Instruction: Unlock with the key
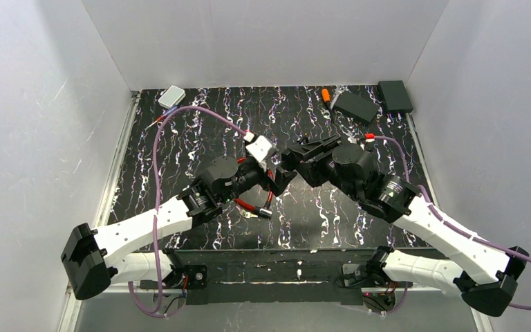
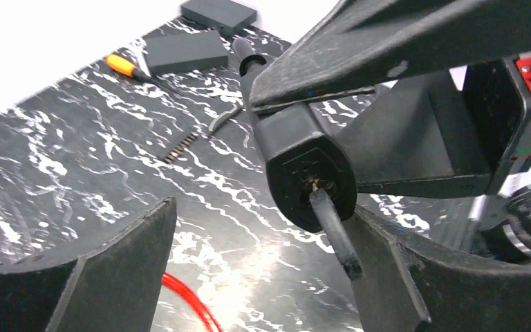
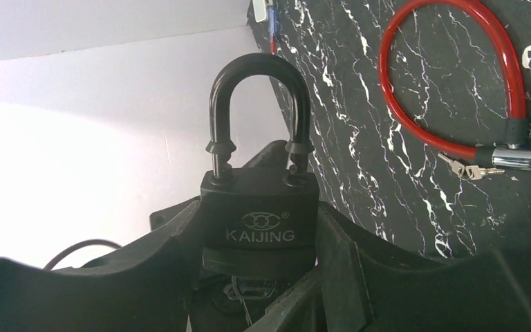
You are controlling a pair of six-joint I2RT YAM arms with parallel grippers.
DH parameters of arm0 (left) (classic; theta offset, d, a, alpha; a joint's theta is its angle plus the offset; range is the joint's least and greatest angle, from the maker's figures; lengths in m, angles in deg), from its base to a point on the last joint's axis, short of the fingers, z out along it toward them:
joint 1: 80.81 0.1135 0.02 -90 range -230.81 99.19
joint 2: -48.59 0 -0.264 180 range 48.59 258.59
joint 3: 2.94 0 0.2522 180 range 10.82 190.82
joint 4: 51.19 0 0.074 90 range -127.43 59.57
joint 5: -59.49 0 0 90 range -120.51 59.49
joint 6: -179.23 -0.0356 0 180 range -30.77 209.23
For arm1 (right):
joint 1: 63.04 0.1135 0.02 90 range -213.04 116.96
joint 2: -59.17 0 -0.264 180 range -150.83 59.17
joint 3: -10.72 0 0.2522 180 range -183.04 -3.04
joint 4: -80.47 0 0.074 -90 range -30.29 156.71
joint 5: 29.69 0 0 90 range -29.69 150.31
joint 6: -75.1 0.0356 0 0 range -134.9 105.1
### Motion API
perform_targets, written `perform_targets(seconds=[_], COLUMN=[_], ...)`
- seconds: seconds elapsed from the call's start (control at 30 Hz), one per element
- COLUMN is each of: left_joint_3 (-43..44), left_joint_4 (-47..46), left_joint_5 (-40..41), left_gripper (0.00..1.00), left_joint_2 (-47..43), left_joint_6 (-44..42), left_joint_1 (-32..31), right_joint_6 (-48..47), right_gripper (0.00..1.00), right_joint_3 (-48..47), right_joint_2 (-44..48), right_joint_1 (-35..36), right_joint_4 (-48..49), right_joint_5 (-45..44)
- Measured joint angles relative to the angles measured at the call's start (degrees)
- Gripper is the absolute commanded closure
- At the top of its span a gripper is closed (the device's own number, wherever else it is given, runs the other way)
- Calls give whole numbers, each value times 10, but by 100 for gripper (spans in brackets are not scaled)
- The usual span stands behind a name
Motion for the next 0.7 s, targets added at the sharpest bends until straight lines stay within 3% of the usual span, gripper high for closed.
perform_targets(seconds=[0.2,0.4,0.7], left_joint_3=[0,0,-1], left_joint_4=[8,8,-25], left_joint_5=[-20,-26,-23], left_gripper=[28,20,25], left_joint_2=[-2,-35,-51], left_joint_6=[121,176,235], left_joint_1=[8,15,21], right_joint_6=[-21,-40,-47], right_gripper=[99,99,99], right_joint_3=[8,9,25], right_joint_2=[10,21,29], right_joint_1=[0,0,0], right_joint_4=[11,-9,-36], right_joint_5=[-3,-16,-22])
